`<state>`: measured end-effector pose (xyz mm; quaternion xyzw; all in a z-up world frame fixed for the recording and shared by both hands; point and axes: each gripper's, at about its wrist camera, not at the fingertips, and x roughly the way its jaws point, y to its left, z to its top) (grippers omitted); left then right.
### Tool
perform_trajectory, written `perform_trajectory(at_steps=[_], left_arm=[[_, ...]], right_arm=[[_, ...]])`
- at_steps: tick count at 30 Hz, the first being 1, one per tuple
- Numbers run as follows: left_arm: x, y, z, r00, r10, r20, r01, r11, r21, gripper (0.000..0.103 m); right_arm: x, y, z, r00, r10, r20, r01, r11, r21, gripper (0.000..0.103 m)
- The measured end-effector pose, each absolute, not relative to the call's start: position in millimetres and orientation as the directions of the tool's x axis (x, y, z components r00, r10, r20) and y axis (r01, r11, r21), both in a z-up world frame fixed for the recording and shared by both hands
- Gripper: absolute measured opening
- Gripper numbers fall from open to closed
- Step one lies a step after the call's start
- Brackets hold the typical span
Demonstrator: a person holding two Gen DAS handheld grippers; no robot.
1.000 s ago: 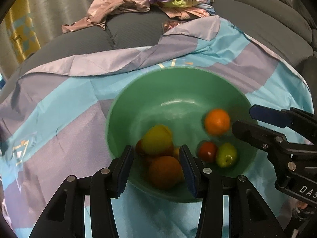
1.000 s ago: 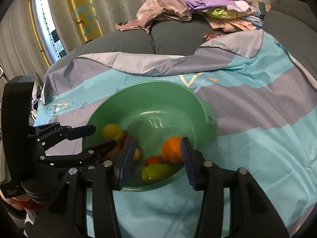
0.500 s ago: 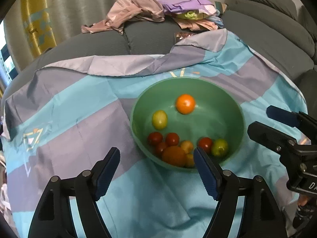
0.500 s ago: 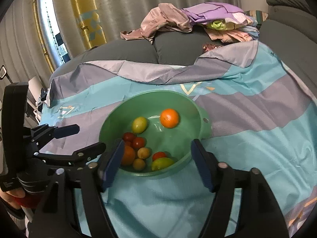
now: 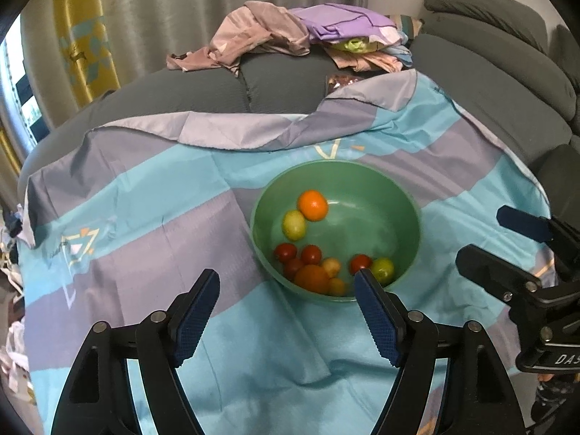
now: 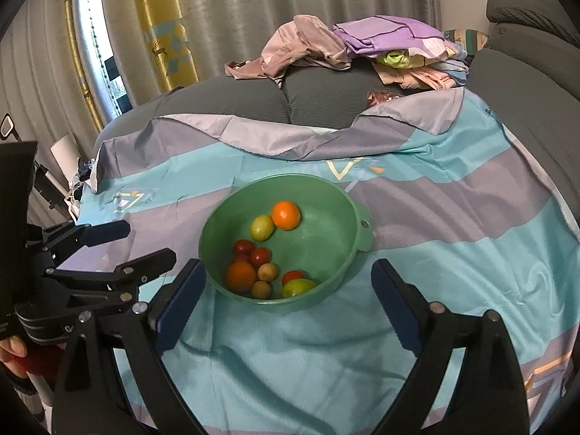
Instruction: Organize fruits
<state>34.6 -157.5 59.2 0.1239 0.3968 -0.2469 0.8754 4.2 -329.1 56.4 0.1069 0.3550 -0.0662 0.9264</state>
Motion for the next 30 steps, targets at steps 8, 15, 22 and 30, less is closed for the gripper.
perform_trajectory(at_steps=[8, 15, 22, 30], left_arm=[[29.0, -166.5, 71.3, 0.587, -0.287, -0.757, 0.521, 0.850, 0.082, 0.077], [27.3, -172.2, 74.1, 0.606, -0.251, -0.755, 0.514, 0.848, 0.131, 0.077], [28.2, -172.9, 75.1, 0.610, -0.245, -0.754, 0.508, 0.851, 0.135, 0.077], [31.3, -171.9, 76.7, 0.612, -0.247, -0.751, 0.506, 0.852, 0.133, 0.077]], right_arm=[[5.8, -331.5, 66.6, 0.722, -0.037, -0.691, 0.190, 0.971, 0.146, 0.094], [5.0, -331.8, 76.0, 0.731, -0.048, -0.680, 0.189, 0.973, 0.135, 0.094], [5.5, -330.8, 77.1, 0.733, -0.049, -0.678, 0.188, 0.973, 0.133, 0.094], [7.7, -330.3, 78.1, 0.734, -0.046, -0.678, 0.185, 0.974, 0.134, 0.094]])
